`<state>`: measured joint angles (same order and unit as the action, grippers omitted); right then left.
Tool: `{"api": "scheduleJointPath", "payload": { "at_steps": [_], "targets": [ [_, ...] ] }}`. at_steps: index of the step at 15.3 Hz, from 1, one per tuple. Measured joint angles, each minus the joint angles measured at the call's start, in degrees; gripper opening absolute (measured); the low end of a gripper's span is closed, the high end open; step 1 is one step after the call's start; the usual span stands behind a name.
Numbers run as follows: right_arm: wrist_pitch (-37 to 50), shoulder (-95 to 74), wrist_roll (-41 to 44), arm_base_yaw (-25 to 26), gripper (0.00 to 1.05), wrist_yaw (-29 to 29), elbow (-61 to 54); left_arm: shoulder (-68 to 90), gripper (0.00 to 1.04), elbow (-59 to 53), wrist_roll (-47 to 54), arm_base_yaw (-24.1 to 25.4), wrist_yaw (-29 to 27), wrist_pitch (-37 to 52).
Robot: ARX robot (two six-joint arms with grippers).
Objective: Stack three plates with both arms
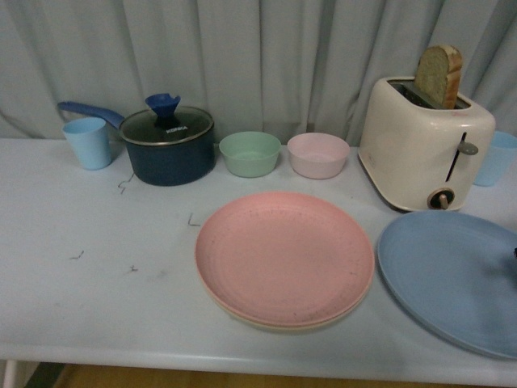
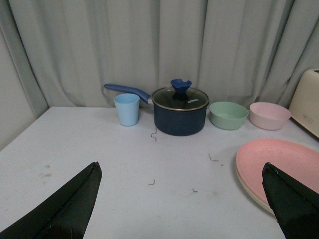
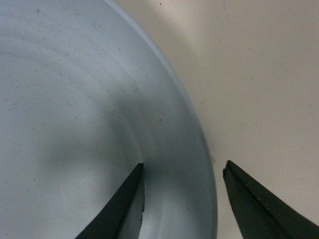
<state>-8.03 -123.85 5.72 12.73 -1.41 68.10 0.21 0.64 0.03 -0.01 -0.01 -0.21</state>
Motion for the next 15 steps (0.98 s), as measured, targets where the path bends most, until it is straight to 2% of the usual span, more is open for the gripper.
{"api": "scheduleJointPath", "payload": {
  "at_steps": [3, 5, 7, 12, 15],
  "targets": [
    [0.3, 0.5, 0.1, 1.2, 0.15, -1.3, -0.2, 0.0, 0.98, 0.0, 0.0, 0.0, 0.0, 0.0],
    [0.7, 3.8, -0.1, 1.7, 0.05, -3.8, -3.6, 0.0, 0.98, 0.0, 0.0, 0.0, 0.0, 0.0],
    [0.5, 11.3, -0.1, 3.0, 0.03, -6.2, -9.8, 0.0, 0.98, 0.0, 0.0, 0.0, 0.0, 0.0],
    [-7.3, 33.2, 4.2, 8.4, 0.03, -10.9, -18.9, 0.0, 0.98, 0.0, 0.0, 0.0, 0.0, 0.0],
    [-9.7, 44.8, 3.7, 7.4, 0.03, -16.2, -18.6, 0.0, 0.98, 0.0, 0.0, 0.0, 0.0, 0.0]
  ]
}}
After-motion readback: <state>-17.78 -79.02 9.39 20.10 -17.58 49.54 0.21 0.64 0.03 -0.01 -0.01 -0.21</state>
